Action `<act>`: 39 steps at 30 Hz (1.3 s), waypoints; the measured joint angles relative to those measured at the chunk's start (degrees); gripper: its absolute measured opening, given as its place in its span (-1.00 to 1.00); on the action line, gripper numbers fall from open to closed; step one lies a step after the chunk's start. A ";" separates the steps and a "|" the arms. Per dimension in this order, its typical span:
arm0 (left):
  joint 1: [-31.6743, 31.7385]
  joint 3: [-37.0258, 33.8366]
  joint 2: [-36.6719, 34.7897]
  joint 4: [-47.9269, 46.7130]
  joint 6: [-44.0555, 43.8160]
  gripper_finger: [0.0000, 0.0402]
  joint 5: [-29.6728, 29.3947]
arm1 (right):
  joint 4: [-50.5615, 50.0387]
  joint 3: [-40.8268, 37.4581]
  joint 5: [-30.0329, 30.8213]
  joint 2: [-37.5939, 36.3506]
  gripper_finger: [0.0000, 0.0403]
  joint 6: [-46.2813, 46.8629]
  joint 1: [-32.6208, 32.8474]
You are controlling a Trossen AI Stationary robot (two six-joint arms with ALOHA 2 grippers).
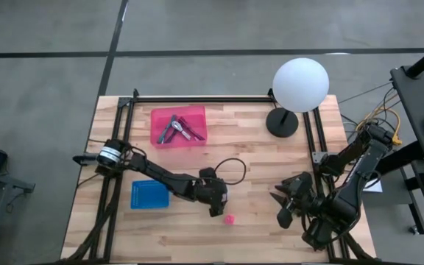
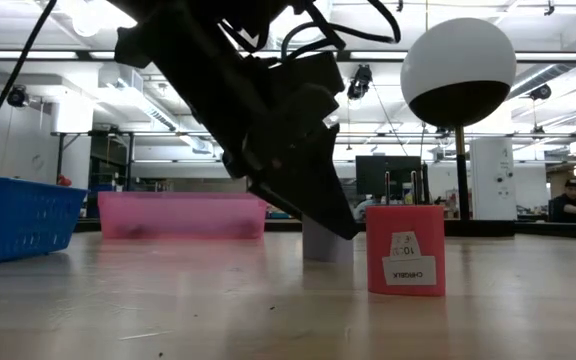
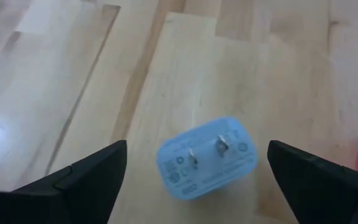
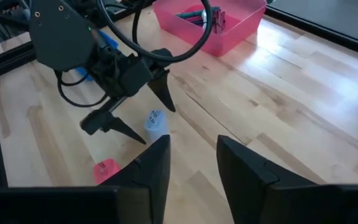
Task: Pick and place items into bin
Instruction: Put the white charger adapter into the blue bin
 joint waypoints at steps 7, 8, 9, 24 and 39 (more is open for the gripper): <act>0.04 0.00 0.02 -0.17 0.03 0.53 1.06 | 0.00 0.00 0.00 0.00 -0.44 0.00 0.00; 0.04 0.00 0.02 -0.18 0.03 0.48 1.06 | 0.00 0.00 0.00 0.00 -0.44 0.00 0.00; 0.04 0.00 0.02 -0.17 0.03 0.44 1.06 | 0.01 0.00 0.01 0.00 -0.44 0.00 0.00; 0.04 0.00 -0.02 -0.19 0.04 -0.06 1.38 | 0.02 0.00 0.02 0.00 -0.51 0.00 -0.01; 0.07 0.00 -10.18 -5.78 0.36 -0.02 5.12 | 0.06 0.00 0.04 0.00 -0.60 0.00 -0.02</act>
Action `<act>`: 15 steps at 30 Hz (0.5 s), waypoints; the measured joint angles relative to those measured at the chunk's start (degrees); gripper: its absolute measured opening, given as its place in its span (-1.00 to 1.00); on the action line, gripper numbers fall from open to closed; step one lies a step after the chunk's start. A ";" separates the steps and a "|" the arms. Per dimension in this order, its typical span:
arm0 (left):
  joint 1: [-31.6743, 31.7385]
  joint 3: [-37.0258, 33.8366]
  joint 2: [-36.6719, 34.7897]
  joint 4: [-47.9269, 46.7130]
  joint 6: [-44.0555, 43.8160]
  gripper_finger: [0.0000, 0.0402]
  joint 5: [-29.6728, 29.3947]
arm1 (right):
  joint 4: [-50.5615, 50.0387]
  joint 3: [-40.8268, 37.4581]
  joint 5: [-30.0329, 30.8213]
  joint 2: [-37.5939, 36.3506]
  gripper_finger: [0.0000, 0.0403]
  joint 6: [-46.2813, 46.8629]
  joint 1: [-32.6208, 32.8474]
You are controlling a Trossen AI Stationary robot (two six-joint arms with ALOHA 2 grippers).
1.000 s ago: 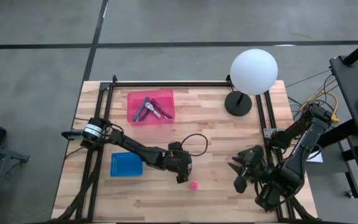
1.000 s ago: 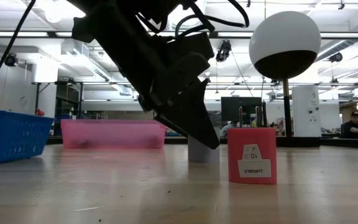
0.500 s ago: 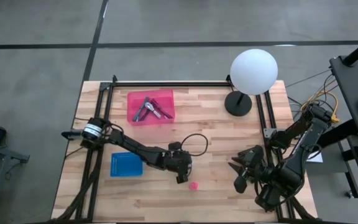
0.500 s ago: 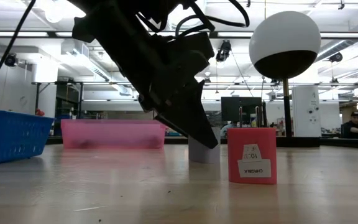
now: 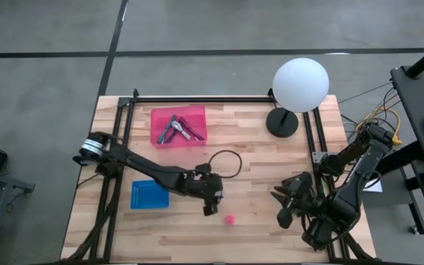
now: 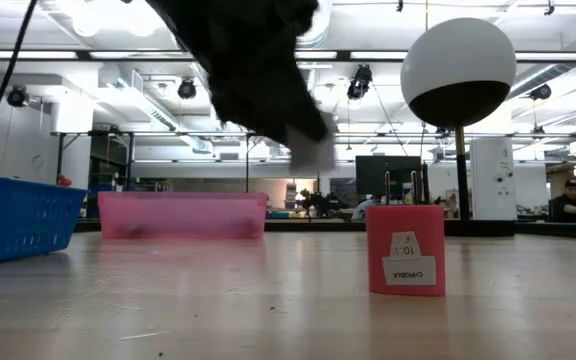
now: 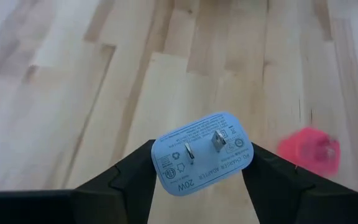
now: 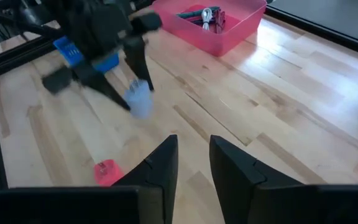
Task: Pick and place items into bin
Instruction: Put the white charger adapter into the blue bin
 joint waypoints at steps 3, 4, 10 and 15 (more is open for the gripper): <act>-0.06 0.00 -3.83 -6.77 -0.06 -0.02 0.08 | -0.02 0.00 0.01 0.00 -0.59 0.00 0.00; -0.20 0.00 -5.30 -10.20 -0.14 -0.02 0.12 | -0.06 0.00 -0.01 0.00 -0.59 0.02 0.02; -1.21 0.00 -13.33 -27.77 -4.18 -0.02 0.15 | -0.04 0.02 0.09 0.00 -0.58 0.01 0.00; -2.75 -0.02 -18.96 -40.70 -9.68 -0.02 0.65 | -0.01 0.02 0.07 0.00 -0.62 0.02 0.00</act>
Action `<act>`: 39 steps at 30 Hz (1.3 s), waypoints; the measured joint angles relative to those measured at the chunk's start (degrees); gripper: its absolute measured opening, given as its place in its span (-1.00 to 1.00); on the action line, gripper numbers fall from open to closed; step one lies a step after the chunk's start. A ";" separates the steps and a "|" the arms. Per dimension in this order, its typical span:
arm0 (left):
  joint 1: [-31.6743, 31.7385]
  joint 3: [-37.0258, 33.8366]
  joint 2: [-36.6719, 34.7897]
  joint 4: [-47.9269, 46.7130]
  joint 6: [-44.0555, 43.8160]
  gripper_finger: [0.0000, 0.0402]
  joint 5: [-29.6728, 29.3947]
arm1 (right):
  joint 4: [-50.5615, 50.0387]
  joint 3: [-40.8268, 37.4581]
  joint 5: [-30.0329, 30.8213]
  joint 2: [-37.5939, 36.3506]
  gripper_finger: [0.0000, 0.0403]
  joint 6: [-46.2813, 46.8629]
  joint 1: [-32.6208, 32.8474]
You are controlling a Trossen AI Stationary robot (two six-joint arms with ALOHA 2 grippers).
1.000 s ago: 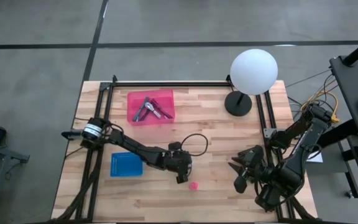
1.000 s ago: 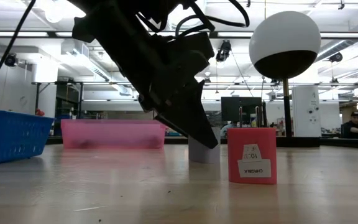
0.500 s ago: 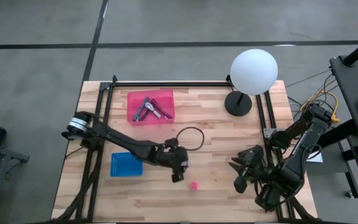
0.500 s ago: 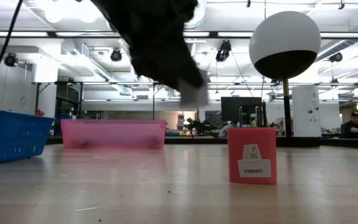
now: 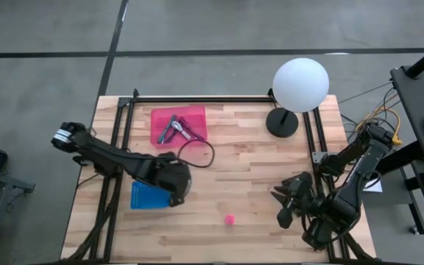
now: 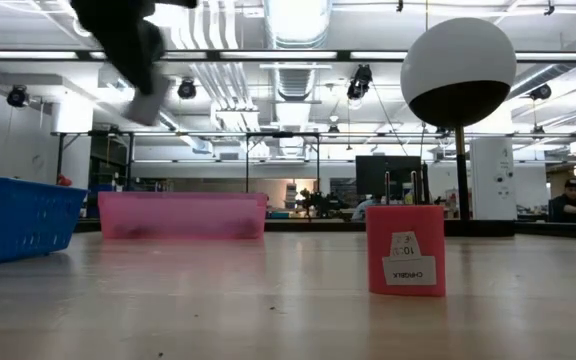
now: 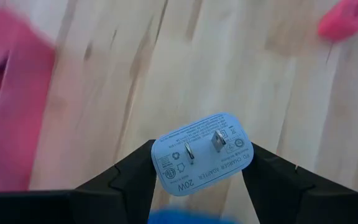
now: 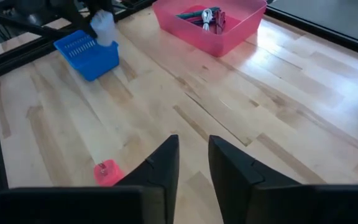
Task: Pick and place items into bin
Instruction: Put the white charger adapter into the blue bin
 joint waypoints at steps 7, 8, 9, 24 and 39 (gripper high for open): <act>-2.43 -0.39 -4.20 -14.80 -6.98 -0.02 4.12 | -0.01 0.00 0.00 0.00 -0.65 -0.08 0.00; -2.86 -0.63 -4.30 -16.04 -7.33 -0.02 4.97 | -0.02 0.00 0.00 0.00 -0.65 -0.30 0.01; -3.25 -0.86 -4.31 -17.03 -7.70 -0.02 6.18 | 0.00 0.00 0.00 0.00 -0.65 -0.64 0.00; -6.52 -15.22 -4.27 -17.80 -11.41 -0.01 18.68 | -0.01 0.00 -0.02 0.00 -0.66 -1.09 0.00; -6.56 -17.77 -4.17 -16.43 -11.47 0.14 19.90 | -0.01 0.00 -0.05 0.00 -0.63 -1.32 0.00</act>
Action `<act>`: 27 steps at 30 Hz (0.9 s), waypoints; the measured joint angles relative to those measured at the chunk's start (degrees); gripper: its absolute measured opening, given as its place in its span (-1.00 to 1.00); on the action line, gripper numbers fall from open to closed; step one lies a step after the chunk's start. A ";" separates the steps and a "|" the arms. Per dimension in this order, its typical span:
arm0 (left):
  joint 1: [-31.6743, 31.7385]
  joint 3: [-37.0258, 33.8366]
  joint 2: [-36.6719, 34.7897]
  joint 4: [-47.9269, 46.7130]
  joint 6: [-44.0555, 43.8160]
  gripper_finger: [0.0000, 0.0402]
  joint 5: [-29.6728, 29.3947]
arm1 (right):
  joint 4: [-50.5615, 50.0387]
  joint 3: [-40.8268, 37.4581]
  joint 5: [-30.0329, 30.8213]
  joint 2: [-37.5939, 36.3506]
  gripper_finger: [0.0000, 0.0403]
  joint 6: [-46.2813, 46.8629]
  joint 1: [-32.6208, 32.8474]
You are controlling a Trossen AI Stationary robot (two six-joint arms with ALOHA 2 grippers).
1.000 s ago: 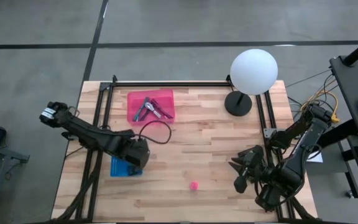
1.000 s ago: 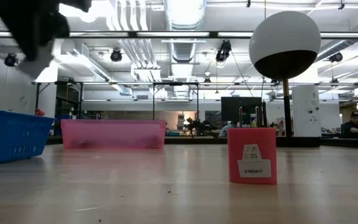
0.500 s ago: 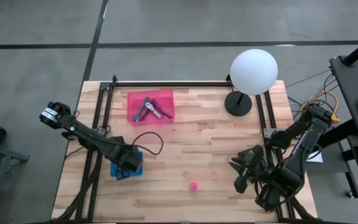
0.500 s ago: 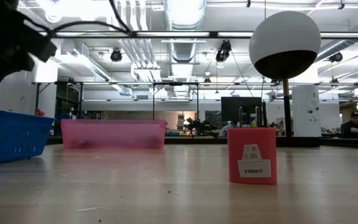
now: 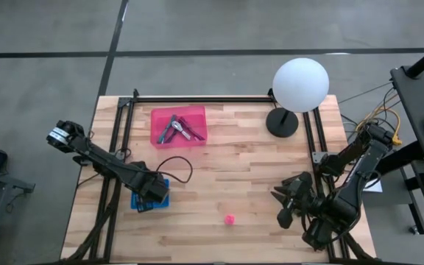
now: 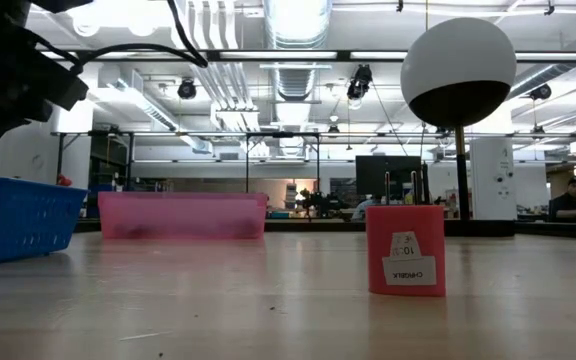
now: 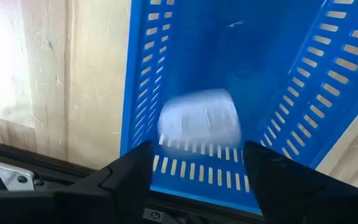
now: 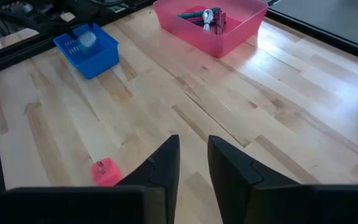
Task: Pick and place items into bin
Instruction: Put the white charger adapter into the blue bin, then put the pink charger adapter into the blue bin
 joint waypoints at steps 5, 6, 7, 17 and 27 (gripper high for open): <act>0.00 0.04 -0.01 0.06 0.90 0.29 0.36 | -0.01 0.00 0.00 0.00 -0.67 -0.19 0.01; 0.00 0.06 0.00 0.27 0.94 0.31 0.53 | -0.02 0.00 0.01 0.00 -0.67 -0.19 0.02; 0.02 0.20 0.01 0.47 0.92 0.34 0.77 | -0.02 0.00 0.00 0.00 -0.67 -0.20 0.00; 0.25 10.04 0.01 9.96 4.19 0.38 -10.61 | 0.14 0.00 -0.01 0.00 -0.64 -0.02 0.00; 2.04 14.20 0.51 58.53 30.85 0.38 -19.62 | 0.22 0.00 -0.01 0.00 -0.68 -0.06 0.02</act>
